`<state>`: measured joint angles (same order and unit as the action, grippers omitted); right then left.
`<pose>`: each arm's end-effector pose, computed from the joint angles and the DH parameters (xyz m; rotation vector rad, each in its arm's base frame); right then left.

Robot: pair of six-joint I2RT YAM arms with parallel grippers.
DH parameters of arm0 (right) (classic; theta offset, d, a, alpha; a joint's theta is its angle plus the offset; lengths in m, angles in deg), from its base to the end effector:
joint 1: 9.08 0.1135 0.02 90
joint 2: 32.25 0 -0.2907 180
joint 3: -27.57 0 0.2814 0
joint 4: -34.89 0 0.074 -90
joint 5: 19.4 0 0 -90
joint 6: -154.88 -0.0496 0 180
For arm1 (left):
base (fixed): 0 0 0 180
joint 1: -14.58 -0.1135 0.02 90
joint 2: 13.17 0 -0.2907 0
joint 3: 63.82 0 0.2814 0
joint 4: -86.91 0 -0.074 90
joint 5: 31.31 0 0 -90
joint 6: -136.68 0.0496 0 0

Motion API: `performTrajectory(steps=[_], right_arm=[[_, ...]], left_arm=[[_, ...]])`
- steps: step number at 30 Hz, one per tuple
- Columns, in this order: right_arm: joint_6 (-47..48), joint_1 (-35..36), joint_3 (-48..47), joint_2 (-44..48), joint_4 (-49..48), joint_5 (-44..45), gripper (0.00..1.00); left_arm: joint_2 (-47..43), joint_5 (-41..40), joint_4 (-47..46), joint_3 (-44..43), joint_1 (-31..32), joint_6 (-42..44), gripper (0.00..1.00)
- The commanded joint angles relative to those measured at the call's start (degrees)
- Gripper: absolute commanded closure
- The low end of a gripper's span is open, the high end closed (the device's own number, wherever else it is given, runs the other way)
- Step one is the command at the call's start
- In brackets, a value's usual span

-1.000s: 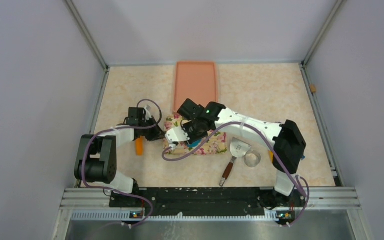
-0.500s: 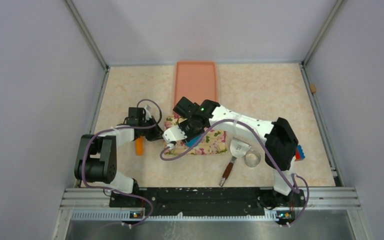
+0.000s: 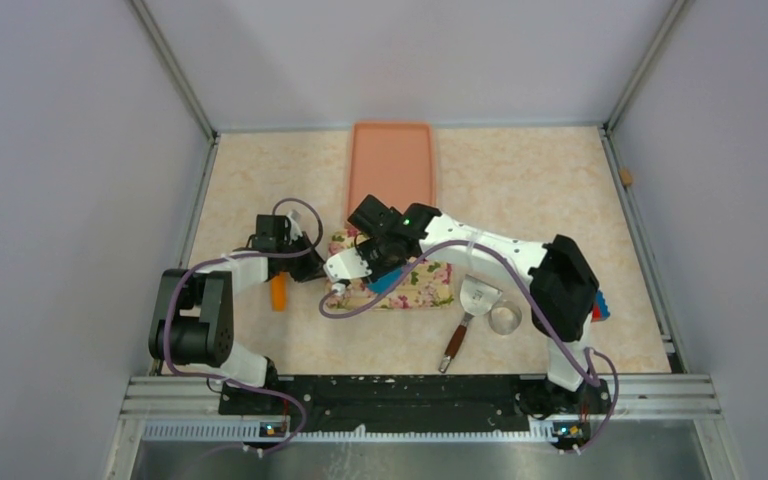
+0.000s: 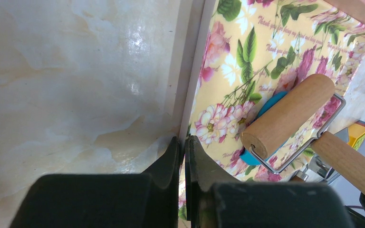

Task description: Roll out the dumpling wrappers from the dough

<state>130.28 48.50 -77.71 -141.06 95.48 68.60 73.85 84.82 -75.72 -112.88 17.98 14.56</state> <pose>0.2390 0.3796 0.2602 -2.3677 1.2738 0.0047 0.2924 -0.0393 0.1332 -0.4597 2.5503 -0.8173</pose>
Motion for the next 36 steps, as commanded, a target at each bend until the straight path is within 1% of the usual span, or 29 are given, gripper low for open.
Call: performTrajectory(steps=[1, 2, 4, 8, 10, 15, 19, 23, 26, 29, 32, 36], right_arm=[[-3.1, -1.3, 5.2, -6.4, 4.6, -1.0, 1.0], [-3.5, -1.3, 5.3, -6.3, 3.7, -0.5, 1.0], [-5.0, -1.4, 5.8, -5.6, -1.0, 1.5, 1.0], [-9.2, -1.5, 5.3, -3.2, -9.3, 7.9, 1.0], [-10.8, -1.6, 4.3, -1.4, -11.0, 9.5, 1.0], [-14.4, -1.7, 0.5, 4.9, -8.3, 8.1, 1.0], [-16.8, -1.7, -0.6, 10.2, -5.4, 6.3, 1.0], [-18.5, -1.9, -1.6, 12.5, -0.6, 2.5, 1.0], [-17.3, -1.9, 0.3, 12.9, 2.2, -2.3, 1.0], [-14.7, -2.0, 3.5, 13.1, 1.6, -5.2, 1.0], [-11.9, -2.0, 5.0, 12.9, -0.4, -6.6, 1.0], [-5.8, -1.9, 6.5, 12.1, -2.6, -7.3, 1.0]], left_arm=[[0.5, -4.2, -0.7, -0.5, -1.3, -1.1, 1.0], [0.5, -4.2, -0.7, -0.5, -1.4, -1.1, 1.0], [0.4, -4.2, -0.8, -0.4, -1.3, -1.1, 1.0], [0.1, -4.3, -1.0, -0.2, -1.4, -1.0, 1.0], [0.0, -4.2, -1.1, 0.0, -1.4, -1.0, 1.0], [0.1, -3.9, -1.4, 0.1, -1.6, -1.1, 1.0], [0.1, -3.9, -1.5, 0.1, -1.7, -1.3, 1.0], [0.1, -3.8, -1.5, -0.1, -1.7, -1.2, 1.0], [0.2, -3.6, -1.6, -0.1, -1.7, -1.3, 1.0], [0.1, -3.5, -1.6, -0.1, -1.7, -1.3, 1.0], [0.0, -3.3, -1.5, 0.0, -1.7, -1.2, 1.0], [-0.1, -3.7, -1.5, 0.3, -1.8, -0.8, 1.0]])
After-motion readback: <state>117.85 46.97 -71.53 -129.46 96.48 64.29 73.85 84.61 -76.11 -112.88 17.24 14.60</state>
